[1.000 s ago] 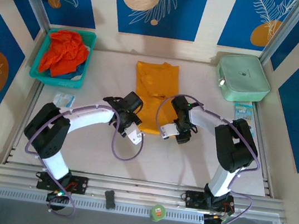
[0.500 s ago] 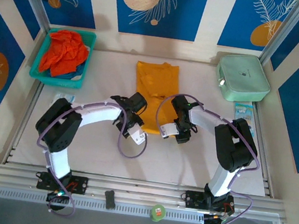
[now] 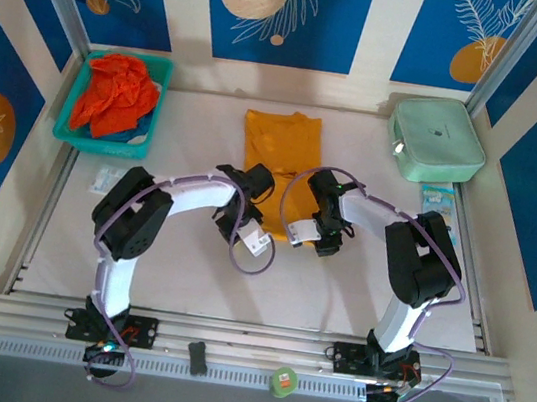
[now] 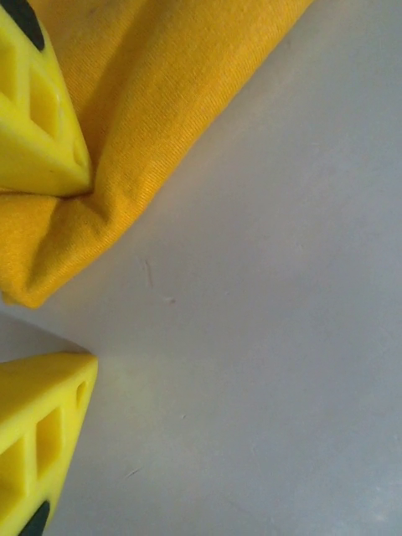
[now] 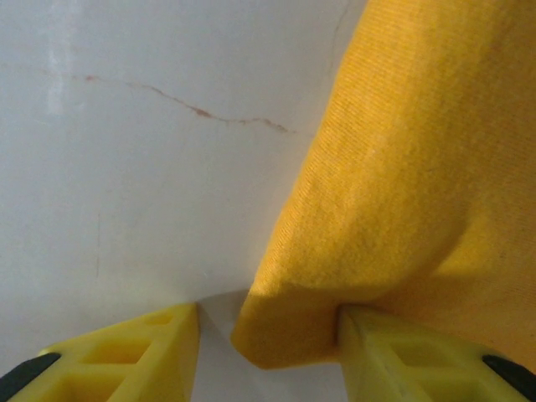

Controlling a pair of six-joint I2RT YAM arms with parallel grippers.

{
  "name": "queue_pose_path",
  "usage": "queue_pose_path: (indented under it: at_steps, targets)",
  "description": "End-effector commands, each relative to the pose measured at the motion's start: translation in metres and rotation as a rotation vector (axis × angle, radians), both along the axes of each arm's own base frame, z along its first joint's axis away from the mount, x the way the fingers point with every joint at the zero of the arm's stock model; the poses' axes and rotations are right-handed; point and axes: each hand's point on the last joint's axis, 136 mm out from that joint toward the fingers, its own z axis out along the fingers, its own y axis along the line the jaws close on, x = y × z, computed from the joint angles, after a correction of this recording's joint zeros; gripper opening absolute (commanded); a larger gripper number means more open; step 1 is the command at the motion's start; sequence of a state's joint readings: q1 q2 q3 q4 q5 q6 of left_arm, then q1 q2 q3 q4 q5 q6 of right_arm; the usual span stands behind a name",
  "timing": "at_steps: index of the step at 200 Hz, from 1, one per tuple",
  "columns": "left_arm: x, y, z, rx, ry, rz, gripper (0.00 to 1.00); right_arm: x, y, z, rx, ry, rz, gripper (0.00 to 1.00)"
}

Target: Fold and stack the t-shirts

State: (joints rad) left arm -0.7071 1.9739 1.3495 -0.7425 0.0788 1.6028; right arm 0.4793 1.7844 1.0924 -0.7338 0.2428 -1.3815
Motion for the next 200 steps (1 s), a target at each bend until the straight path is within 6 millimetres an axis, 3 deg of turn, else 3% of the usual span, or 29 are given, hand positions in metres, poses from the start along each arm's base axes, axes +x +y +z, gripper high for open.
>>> queue_pose_path:
  at_steps: [1,29,65,90,106,118,141,174,200]
  targets:
    - [0.024,0.000,-0.031,0.022,-0.037,-0.007,0.49,-0.012,0.008,-0.016,0.038,0.079,-0.013,0.45]
    - [0.045,0.001,-0.043,0.040,-0.089,-0.016,0.45,-0.014,0.007,-0.017,0.037,0.088,-0.021,0.42]
    - [0.079,-0.014,-0.057,0.024,-0.175,-0.004,0.37,-0.016,0.006,-0.018,0.028,0.098,-0.028,0.39]
    - [0.099,-0.020,-0.065,0.024,-0.238,0.013,0.20,-0.015,0.006,-0.018,0.030,0.100,-0.034,0.33]
    - [0.107,-0.023,-0.066,0.008,-0.268,0.035,0.00,-0.013,0.007,-0.019,0.035,0.095,-0.037,0.27]
    - [0.111,-0.024,-0.064,-0.006,-0.291,0.051,0.00,-0.011,0.007,-0.019,0.039,0.091,-0.038,0.20]
    - [0.108,-0.021,-0.059,-0.018,-0.305,0.060,0.00,-0.011,0.009,-0.018,0.039,0.092,-0.043,0.00]
    - [0.098,-0.017,-0.031,-0.069,-0.324,0.107,0.00,-0.016,0.011,-0.007,0.064,0.085,-0.057,0.00]
    - [0.078,-0.010,-0.002,-0.116,-0.341,0.137,0.00,-0.020,0.012,0.009,0.102,0.054,-0.080,0.00]
